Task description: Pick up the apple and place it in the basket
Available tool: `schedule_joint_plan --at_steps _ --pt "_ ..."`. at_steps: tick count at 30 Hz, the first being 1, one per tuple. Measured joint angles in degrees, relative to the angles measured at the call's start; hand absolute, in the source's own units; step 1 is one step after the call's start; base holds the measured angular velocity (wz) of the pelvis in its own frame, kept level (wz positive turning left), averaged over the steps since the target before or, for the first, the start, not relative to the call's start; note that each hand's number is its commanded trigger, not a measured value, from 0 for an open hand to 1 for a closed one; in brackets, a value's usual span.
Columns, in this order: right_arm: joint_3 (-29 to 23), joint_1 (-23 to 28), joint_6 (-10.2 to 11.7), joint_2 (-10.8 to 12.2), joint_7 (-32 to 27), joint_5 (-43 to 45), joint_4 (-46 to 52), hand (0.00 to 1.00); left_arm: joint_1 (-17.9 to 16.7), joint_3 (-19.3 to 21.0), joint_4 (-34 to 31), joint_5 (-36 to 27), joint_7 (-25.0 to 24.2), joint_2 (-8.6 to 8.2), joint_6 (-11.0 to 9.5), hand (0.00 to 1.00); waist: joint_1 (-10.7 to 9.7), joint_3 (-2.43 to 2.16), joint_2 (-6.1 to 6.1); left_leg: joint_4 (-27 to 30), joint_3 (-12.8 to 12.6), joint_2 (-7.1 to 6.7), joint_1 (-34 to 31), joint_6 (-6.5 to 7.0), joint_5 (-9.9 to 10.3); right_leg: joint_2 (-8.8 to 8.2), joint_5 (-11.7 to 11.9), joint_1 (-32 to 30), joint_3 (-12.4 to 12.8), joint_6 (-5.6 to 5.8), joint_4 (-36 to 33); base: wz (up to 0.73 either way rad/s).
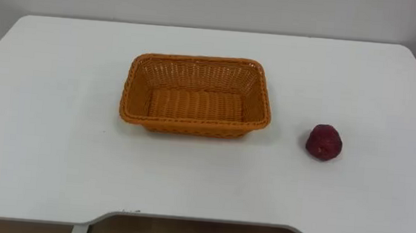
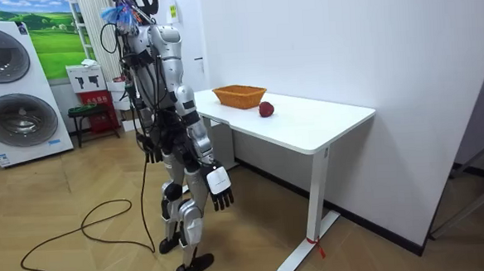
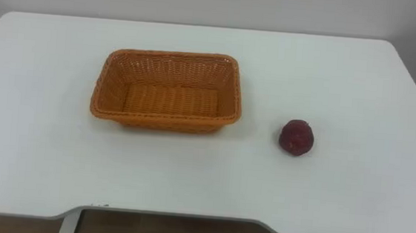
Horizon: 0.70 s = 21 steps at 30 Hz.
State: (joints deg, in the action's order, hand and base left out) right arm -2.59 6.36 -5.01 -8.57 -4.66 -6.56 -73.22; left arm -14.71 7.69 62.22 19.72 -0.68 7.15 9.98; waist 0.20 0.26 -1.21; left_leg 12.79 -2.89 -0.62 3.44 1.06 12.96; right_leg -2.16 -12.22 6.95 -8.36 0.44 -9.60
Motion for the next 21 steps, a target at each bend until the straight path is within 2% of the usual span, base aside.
schedule_joint_plan --at_steps 3,7,8,12,14,16,18,20,21 --pt "-0.9 0.2 0.0 0.0 0.0 -3.4 0.0 0.0 0.0 0.0 0.0 0.0 -0.1 -0.01 0.0 0.0 0.0 -0.12 0.22 0.0 0.1 0.0 -0.2 0.0 0.0 0.0 0.0 0.1 -0.1 -0.01 0.0 0.0" --pt "-1.3 0.5 0.2 0.0 -1.2 -12.5 -0.4 0.0 0.0 0.0 0.4 0.0 0.3 -0.02 0.0 0.0 -0.1 -0.04 0.38 -0.1 -0.1 0.03 0.3 0.0 0.0 0.04 0.0 0.0 0.2 -0.01 -0.1 -0.03" --pt "-3.0 0.6 0.2 0.2 -1.8 -15.5 -0.4 0.0 0.0 0.1 0.4 -0.1 0.5 -0.01 -0.1 0.0 -0.2 0.0 0.48 -0.1 -0.2 0.06 0.3 0.0 0.0 0.05 0.0 0.0 0.3 -0.01 -0.1 0.0" --pt "-13.5 0.3 0.2 0.3 -4.7 -30.4 -0.3 0.0 -0.3 3.7 0.4 -0.1 1.9 -0.15 -0.8 0.0 -2.2 -0.06 0.36 0.0 -0.1 -0.01 0.3 0.01 0.0 -0.02 0.0 0.4 0.0 0.01 -0.1 0.04" --pt "-20.5 -0.4 0.3 -0.2 -8.3 -40.4 0.2 0.0 -0.6 6.1 0.2 -0.1 3.0 0.1 -1.3 0.0 -3.4 -0.14 0.16 0.0 -0.1 -0.03 0.3 0.02 0.0 0.0 0.0 0.1 0.2 0.03 -0.1 -0.02" --pt "-25.0 -0.2 0.5 -0.4 -10.9 -45.4 2.4 0.0 -0.9 7.6 -0.8 -0.1 3.1 0.3 -1.8 0.0 -4.7 -0.15 0.16 0.0 -0.2 -0.03 0.3 0.02 0.0 0.04 0.0 0.0 0.4 0.03 -0.2 -0.04" --pt "-29.3 0.0 1.5 -0.7 -13.1 -50.4 4.9 0.0 -1.0 8.6 -1.3 0.0 3.5 0.63 -2.3 0.0 -5.2 -0.19 0.07 -0.1 -0.3 -0.03 0.4 0.02 0.0 0.05 0.0 0.0 0.5 0.03 -0.3 -0.04" --pt "-35.1 -0.4 2.8 -1.0 -17.5 -55.6 9.3 0.0 -1.0 10.9 -2.0 -0.1 4.3 0.67 -3.7 0.0 -6.0 -0.24 -0.02 -0.2 -0.5 -0.03 0.2 0.04 0.0 0.06 0.0 -0.3 0.8 0.05 -0.5 -0.05" --pt "-36.1 -0.8 3.2 -1.1 -18.8 -56.4 10.5 0.0 -1.0 11.3 -2.0 -0.3 4.3 0.69 -4.0 0.0 -6.0 -0.24 -0.05 -0.2 -0.8 0.0 0.2 0.04 0.0 0.05 -0.1 -0.6 1.0 0.05 -0.7 -0.19"
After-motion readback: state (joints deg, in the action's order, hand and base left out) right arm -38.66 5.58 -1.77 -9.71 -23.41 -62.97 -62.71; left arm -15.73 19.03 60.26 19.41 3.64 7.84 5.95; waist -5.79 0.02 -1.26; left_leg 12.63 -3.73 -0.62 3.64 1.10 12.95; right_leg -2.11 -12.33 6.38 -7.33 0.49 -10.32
